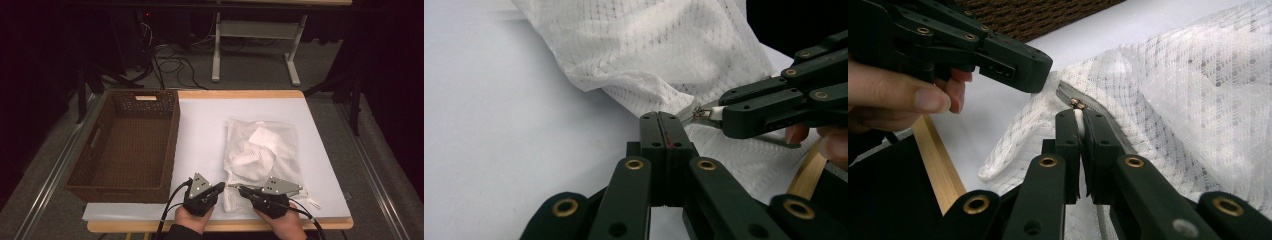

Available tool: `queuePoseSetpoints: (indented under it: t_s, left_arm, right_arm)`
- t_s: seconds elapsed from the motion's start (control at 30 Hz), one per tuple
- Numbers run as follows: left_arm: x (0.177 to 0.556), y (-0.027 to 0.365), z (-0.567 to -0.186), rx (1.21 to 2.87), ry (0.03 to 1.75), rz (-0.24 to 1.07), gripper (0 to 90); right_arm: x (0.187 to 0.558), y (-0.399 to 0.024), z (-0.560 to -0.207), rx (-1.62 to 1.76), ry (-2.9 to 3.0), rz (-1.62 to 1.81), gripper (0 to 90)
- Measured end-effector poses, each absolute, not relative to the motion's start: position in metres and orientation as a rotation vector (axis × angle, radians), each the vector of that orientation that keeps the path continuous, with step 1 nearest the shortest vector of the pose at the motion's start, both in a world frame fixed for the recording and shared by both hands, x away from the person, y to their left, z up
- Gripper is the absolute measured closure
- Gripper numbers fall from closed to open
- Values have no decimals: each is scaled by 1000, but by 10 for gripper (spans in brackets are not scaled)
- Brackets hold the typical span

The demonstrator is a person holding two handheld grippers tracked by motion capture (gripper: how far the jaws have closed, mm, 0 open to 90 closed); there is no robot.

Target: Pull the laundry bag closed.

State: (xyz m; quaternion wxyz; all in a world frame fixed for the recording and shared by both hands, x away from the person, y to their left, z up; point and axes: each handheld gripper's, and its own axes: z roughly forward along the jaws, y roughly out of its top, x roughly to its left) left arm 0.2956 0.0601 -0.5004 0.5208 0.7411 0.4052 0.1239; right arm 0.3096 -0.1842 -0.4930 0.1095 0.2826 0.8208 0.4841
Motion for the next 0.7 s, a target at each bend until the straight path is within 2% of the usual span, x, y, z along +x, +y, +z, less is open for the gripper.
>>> queuePoseSetpoints:
  t_s: [0.07, 0.17, 0.23, 0.3, 0.33, 0.43, 0.7]
  left_arm:
    - [296, 59, -503, 1779, 971, 281, 882]
    - [299, 56, -506, 1780, 962, 249, 678]
    - [302, 53, -508, 1793, 946, 230, 634]
    - [304, 51, -509, 1795, 925, 203, 663]
    - [304, 51, -509, 1795, 914, 196, 732]
    - [303, 50, -508, 1802, 899, 203, 861]
    - [301, 53, -505, 1804, 904, 225, 876]
  right_arm:
    - [310, -185, -493, 822, 2409, 1427, 878]
    - [310, -186, -491, 827, 2403, 1437, 878]
    - [310, -186, -491, 821, 2403, 1446, 878]
    - [309, -185, -491, 815, 2405, 1445, 878]
    - [309, -185, -491, 815, 2408, 1440, 878]
    - [309, -185, -493, 828, 2408, 1426, 878]
    - [311, -187, -492, 826, 2408, 1416, 878]
